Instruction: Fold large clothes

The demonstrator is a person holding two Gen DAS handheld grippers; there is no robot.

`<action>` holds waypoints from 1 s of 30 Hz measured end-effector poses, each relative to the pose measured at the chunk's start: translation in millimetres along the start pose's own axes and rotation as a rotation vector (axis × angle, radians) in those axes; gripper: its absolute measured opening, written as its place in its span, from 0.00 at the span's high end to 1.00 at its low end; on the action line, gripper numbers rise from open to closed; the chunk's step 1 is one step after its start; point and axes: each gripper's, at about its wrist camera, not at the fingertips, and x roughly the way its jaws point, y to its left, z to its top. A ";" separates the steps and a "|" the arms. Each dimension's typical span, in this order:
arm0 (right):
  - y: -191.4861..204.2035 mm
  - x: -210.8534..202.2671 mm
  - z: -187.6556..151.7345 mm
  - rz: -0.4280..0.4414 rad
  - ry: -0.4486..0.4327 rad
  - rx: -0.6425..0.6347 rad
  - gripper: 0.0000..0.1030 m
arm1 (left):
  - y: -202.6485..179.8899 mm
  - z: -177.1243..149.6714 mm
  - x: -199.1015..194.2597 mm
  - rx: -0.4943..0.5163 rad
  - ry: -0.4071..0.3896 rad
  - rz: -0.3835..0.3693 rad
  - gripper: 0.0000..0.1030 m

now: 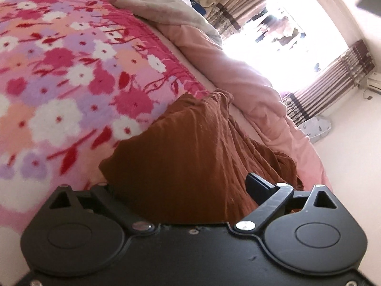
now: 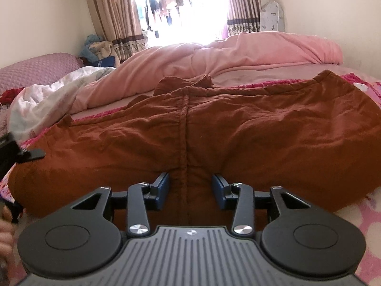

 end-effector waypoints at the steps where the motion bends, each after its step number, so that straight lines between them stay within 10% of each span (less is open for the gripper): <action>1: 0.0 -0.2 -0.1 -0.002 0.001 -0.001 0.54 | 0.0 1.5 1.7 0.006 0.003 0.001 0.06; 5: -0.5 0.2 -0.3 -0.003 0.007 0.006 0.53 | -2.6 3.8 5.0 0.035 0.011 0.020 0.09; 15: -1.0 0.8 -1.0 -0.004 0.004 0.010 0.53 | -3.9 0.0 8.2 0.081 0.022 0.045 0.52; 30: 0.3 1.5 -4.9 -0.009 -0.010 0.000 0.53 | -17.1 6.3 4.4 0.112 0.020 0.023 0.65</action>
